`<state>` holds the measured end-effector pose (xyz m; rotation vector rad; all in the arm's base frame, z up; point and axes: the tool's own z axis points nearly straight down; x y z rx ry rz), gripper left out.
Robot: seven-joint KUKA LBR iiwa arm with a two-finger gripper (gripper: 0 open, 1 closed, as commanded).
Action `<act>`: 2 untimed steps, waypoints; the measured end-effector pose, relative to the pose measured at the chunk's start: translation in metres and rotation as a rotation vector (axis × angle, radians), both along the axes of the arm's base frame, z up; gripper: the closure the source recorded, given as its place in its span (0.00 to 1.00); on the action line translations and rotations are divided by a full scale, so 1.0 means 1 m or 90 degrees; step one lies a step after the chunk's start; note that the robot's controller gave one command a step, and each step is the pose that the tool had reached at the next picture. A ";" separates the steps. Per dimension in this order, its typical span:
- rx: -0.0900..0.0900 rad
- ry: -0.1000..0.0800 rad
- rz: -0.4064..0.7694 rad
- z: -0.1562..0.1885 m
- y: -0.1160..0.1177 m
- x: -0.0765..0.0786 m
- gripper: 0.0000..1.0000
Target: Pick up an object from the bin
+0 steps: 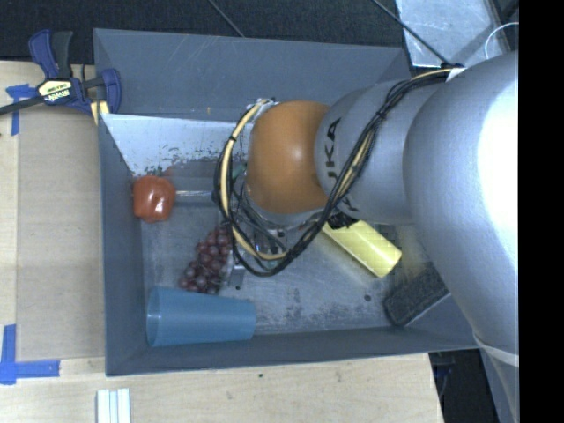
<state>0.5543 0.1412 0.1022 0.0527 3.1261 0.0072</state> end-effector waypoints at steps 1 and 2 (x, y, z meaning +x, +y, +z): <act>-0.001 -0.004 0.007 -0.005 -0.001 -0.006 0.00; 0.001 -0.003 -0.013 -0.021 0.001 0.004 0.00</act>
Offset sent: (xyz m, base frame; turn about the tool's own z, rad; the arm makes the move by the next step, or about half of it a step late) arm 0.0020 0.0018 -0.0212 0.0225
